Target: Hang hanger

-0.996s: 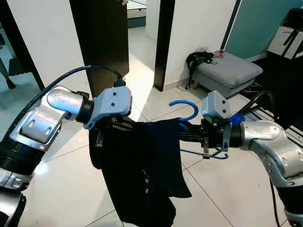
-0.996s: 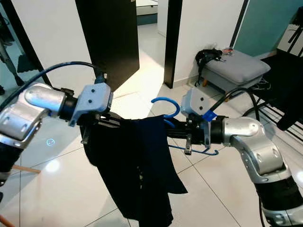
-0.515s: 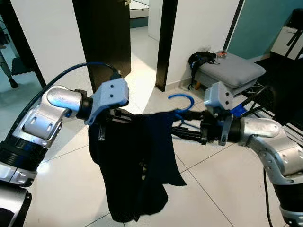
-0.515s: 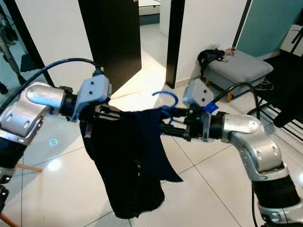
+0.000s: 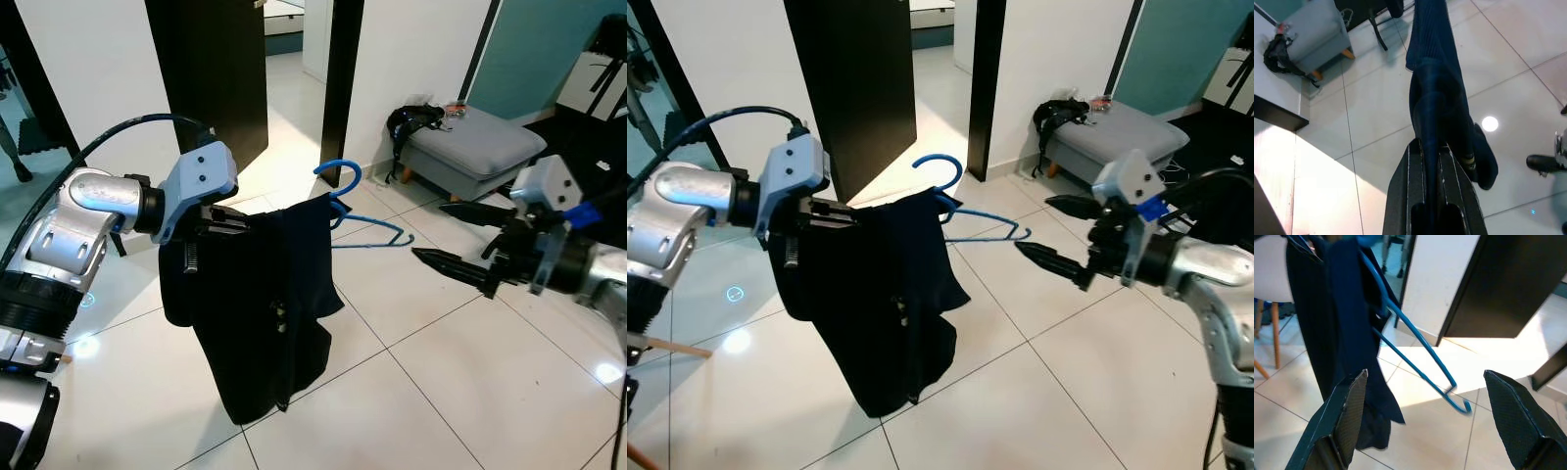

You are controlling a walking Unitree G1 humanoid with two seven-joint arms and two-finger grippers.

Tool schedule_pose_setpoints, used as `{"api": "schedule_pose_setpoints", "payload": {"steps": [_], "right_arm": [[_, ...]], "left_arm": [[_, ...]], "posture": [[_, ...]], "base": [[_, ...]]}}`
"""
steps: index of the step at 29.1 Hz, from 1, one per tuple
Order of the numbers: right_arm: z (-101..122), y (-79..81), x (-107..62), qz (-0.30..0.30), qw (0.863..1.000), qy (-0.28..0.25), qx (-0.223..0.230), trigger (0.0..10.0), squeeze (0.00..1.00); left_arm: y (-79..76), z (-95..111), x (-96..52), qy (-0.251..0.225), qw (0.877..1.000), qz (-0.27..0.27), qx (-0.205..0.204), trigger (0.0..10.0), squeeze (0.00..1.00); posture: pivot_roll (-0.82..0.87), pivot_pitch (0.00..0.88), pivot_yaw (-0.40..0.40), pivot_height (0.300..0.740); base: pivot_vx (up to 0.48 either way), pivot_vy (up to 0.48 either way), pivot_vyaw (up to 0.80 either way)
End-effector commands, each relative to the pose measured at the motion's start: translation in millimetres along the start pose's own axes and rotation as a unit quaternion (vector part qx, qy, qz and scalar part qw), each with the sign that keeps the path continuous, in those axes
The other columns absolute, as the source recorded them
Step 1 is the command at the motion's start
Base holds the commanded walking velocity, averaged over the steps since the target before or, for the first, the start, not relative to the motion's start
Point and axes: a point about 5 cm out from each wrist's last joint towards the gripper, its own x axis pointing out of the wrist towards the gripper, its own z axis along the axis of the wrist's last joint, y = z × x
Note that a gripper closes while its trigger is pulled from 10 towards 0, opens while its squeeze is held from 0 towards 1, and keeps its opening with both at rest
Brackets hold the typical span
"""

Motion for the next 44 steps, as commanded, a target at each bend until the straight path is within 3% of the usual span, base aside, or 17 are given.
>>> {"api": "schedule_pose_setpoints", "payload": {"steps": [1, 3, 5, 6, 7, 8, 9, 16, 22, 26, 27, 28, 29, 30, 32, 33, 44], "right_arm": [[-7.6, 2.8, -4.7, 0.005, 1.000, 0.003, 0.020, 10.0, 1.00], [-34.1, 22.8, -8.2, 0.041, 0.996, 0.019, 0.072, 10.0, 1.00], [-46.4, 37.8, -6.0, 0.070, 0.992, 0.019, 0.103, 10.0, 1.00], [-48.4, 41.6, -4.9, 0.078, 0.990, 0.014, 0.113, 10.0, 0.78], [-48.7, 43.9, -4.0, 0.084, 0.989, 0.008, 0.120, 10.0, 0.32], [-48.7, 43.9, -4.0, 0.084, 0.989, 0.008, 0.120, 10.0, 0.32], [-48.9, 45.8, -3.6, 0.089, 0.988, 0.003, 0.127, 10.0, 0.02], [-47.8, 50.2, -0.2, 0.105, 0.983, -0.026, 0.149, 10.0, 0.00], [-33.2, 59.1, 9.9, 0.142, 0.974, -0.078, 0.159, 10.0, 0.00], [-29.8, 65.1, 15.3, 0.163, 0.970, -0.083, 0.158, 10.0, 0.00], [-27.5, 69.8, 20.1, 0.180, 0.967, -0.086, 0.157, 10.0, 0.00], [-24.8, 73.6, 24.9, 0.194, 0.965, -0.090, 0.155, 10.0, 0.00], [-24.8, 73.6, 24.9, 0.194, 0.965, -0.090, 0.155, 10.0, 0.00], [-22.1, 77.0, 28.9, 0.205, 0.962, -0.092, 0.152, 10.0, 0.00], [-22.1, 77.0, 28.9, 0.205, 0.962, -0.092, 0.152, 10.0, 0.00], [-20.2, 79.8, 31.6, 0.215, 0.961, -0.092, 0.149, 10.0, 0.00], [-21.2, 84.2, 35.9, 0.225, 0.962, -0.071, 0.139, 10.0, 0.00]], "left_arm": [[12.5, 13.1, -14.4, -0.023, 0.999, 0.025, 0.017, 0.0, 0.00], [18.7, 30.7, -20.8, -0.079, 0.996, 0.023, 0.019, 0.0, 0.00], [20.6, 43.0, -24.8, -0.119, 0.993, 0.011, 0.024, 0.0, 0.00], [21.9, 47.1, -26.7, -0.132, 0.991, 0.007, 0.024, 0.0, 0.00], [23.7, 50.3, -28.6, -0.141, 0.990, 0.007, 0.025, 0.0, 0.00], [23.7, 50.3, -28.6, -0.141, 0.990, 0.007, 0.025, 0.0, 0.00], [25.5, 52.5, -30.0, -0.147, 0.989, 0.007, 0.026, 0.0, 0.00], [33.4, 71.1, -39.2, -0.190, 0.981, -0.010, 0.034, 0.0, 0.00], [34.9, 77.0, -36.3, -0.204, 0.978, -0.018, 0.037, 0.0, 0.00], [34.1, 78.6, -34.0, -0.211, 0.977, -0.022, 0.037, 0.0, 0.00], [33.3, 81.1, -31.5, -0.220, 0.974, -0.026, 0.037, 0.8, 0.00], [32.4, 84.4, -28.6, -0.229, 0.972, -0.030, 0.037, 4.6, 0.00], [32.4, 84.4, -28.6, -0.229, 0.972, -0.030, 0.037, 4.6, 0.00], [31.9, 87.5, -25.9, -0.235, 0.971, -0.032, 0.038, 6.7, 0.00], [31.9, 87.5, -25.9, -0.235, 0.971, -0.032, 0.038, 6.7, 0.00], [32.0, 89.8, -24.1, -0.240, 0.969, -0.031, 0.038, 10.0, 0.00], [35.4, 101.6, -26.7, -0.265, 0.963, -0.027, 0.045, 10.0, 0.00]], "posture": [[0.00, 0.059, 0.005, 0.740], [0.00, 0.057, 0.005, 0.740], [0.00, 0.057, 0.006, 0.740], [0.00, 0.057, 0.006, 0.740], [0.00, 0.057, 0.006, 0.740], [0.00, 0.057, 0.006, 0.740], [0.00, 0.057, 0.006, 0.740], [0.01, 0.058, 0.012, 0.740], [0.01, 0.059, 0.015, 0.740], [0.01, 0.059, 0.015, 0.740], [0.00, 0.056, 0.020, 0.740], [0.01, 0.055, 0.018, 0.740], [0.01, 0.055, 0.018, 0.740], [0.01, 0.055, 0.020, 0.740], [0.01, 0.055, 0.020, 0.740], [0.01, 0.055, 0.021, 0.740], [0.01, 0.055, 0.019, 0.740]], "base": [[0.000, 0.000, 0.00], [0.000, 0.000, 0.00], [0.000, 0.000, 0.00], [0.000, 0.000, 0.00], [0.000, 0.000, 0.00], [0.000, 0.000, 0.00], [0.000, 0.000, 0.00], [0.000, 0.000, 0.00], [0.000, 0.000, 0.00], [0.000, 0.000, 0.00], [0.000, 0.000, 0.00], [0.000, 0.000, 0.00], [0.000, 0.000, 0.00], [0.000, 0.000, 0.00], [0.000, 0.000, 0.00], [0.000, 0.000, 0.00], [0.000, 0.000, 0.00]]}}
